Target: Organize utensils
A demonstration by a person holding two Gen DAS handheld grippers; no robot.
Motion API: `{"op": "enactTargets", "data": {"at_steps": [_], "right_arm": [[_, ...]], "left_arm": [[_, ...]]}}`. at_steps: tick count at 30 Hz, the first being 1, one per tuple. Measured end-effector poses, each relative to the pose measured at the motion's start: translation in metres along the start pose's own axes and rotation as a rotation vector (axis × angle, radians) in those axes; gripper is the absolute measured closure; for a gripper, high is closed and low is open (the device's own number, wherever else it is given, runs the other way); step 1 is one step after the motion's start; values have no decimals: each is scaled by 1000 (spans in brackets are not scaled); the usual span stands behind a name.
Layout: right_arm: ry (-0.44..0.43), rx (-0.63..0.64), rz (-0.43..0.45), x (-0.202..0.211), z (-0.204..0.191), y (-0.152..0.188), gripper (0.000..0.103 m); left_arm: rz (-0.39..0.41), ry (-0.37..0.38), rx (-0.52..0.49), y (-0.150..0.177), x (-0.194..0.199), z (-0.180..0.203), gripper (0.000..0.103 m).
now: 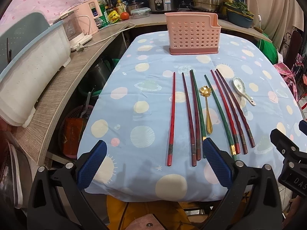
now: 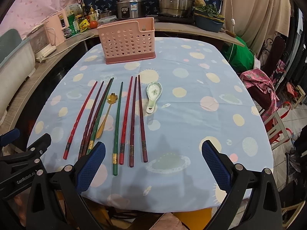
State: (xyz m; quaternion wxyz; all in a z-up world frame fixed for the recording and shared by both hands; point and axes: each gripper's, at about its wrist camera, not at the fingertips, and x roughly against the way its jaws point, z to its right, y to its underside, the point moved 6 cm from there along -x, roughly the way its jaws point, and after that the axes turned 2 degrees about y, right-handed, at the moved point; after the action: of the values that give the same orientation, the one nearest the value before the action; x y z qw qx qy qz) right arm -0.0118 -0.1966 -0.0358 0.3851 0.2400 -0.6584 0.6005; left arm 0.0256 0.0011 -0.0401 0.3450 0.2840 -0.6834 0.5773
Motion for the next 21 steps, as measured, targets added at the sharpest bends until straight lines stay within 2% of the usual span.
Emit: {"op": "enactTargets", "data": {"at_steps": [21], "right_arm": [[-6, -10, 8, 5, 2, 2, 7]], "left_arm": [[1, 4, -21, 3, 5, 7, 8]]}}
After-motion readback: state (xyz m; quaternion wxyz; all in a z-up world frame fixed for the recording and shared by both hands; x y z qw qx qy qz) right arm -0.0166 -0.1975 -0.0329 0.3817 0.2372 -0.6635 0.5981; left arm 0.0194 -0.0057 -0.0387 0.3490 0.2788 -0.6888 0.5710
